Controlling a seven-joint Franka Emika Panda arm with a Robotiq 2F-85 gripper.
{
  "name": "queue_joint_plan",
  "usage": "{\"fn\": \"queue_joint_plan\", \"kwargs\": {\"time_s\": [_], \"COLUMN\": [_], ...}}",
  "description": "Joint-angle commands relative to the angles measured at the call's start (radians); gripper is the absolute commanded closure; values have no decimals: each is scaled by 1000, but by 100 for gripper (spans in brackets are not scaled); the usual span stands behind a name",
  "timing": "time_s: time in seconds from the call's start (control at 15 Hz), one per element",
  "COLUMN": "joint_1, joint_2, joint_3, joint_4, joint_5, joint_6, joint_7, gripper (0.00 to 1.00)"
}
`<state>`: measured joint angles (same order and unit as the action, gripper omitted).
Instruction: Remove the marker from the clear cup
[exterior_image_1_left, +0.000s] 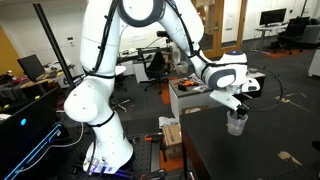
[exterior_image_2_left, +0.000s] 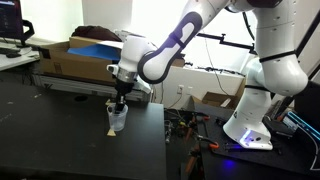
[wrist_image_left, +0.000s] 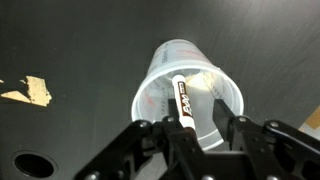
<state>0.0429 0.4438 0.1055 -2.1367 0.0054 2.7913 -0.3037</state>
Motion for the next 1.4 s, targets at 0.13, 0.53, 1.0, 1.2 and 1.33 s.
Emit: {"fn": "queue_joint_plan", "kwargs": {"time_s": [0.13, 0.53, 1.0, 1.2, 1.33], "joint_1": [-10, -13, -12, -8, -6], "joint_2": [21, 35, 35, 35, 35], "joint_3": [3, 6, 1, -3, -6], "joint_4": [3, 7, 41, 52, 57], "joint_5": [-31, -32, -38, -40, -40], "joint_6": [67, 116, 105, 102, 98], "joint_7": [22, 25, 28, 33, 39], "gripper": [57, 57, 96, 98, 95]}}
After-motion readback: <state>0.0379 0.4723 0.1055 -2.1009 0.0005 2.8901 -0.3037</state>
